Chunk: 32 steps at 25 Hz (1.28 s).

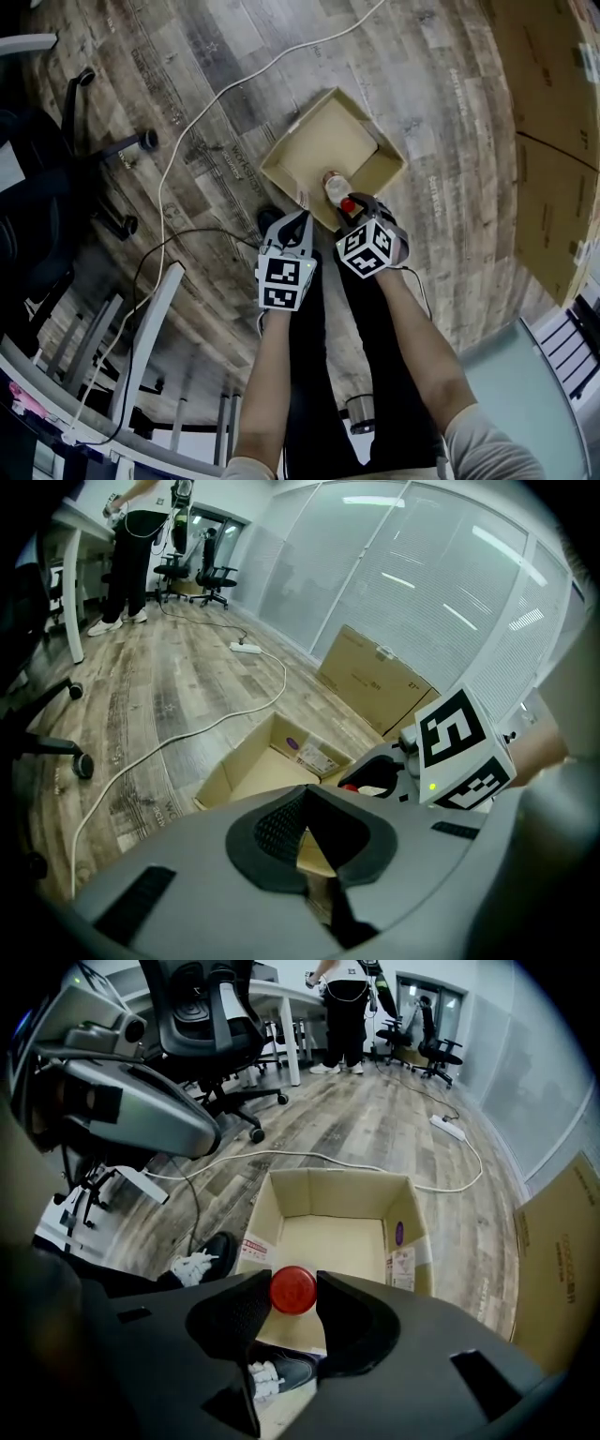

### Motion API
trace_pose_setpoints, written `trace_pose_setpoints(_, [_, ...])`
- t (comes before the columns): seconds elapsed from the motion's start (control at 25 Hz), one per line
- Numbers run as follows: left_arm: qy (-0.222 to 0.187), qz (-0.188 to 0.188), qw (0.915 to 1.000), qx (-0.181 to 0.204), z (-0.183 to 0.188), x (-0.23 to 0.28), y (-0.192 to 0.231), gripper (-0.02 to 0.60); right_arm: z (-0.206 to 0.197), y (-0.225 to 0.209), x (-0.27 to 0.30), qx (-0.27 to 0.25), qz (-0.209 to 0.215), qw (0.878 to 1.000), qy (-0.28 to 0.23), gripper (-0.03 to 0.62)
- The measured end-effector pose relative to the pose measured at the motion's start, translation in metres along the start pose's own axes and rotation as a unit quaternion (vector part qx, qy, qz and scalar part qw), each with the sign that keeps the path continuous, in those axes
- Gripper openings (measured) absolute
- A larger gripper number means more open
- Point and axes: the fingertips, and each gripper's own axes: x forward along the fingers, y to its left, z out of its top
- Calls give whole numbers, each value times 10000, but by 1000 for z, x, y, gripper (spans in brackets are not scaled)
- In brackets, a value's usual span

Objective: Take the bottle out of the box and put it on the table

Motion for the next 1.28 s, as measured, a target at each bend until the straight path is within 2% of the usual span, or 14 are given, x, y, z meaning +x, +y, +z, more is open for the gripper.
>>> trace_pose_setpoints(0.48, [-272,106,9996,23,61,-70,-22,14,34,5,-89,-129,-88,9999,-66,180])
trace_pose_setpoints(0.68, [-337,129,9993,-39,84,-120,-39,14,57,21,-142,-245,-69,9996,-81,179])
trace_pose_setpoints(1.0, [-622,378,9973,51,127,-205,-48,14,108,39,-225,-637,-139,9973,-335,179])
trace_pose_setpoints(1.12, [-676,389,9969,109,146,-236,-63,14,123,49,-263,-667,-47,9965,-494,181])
trace_pose_setpoints(1.28, [-891,547,9945,-6,168,-273,-85,14,132,65,-315,-837,147,9943,-644,179])
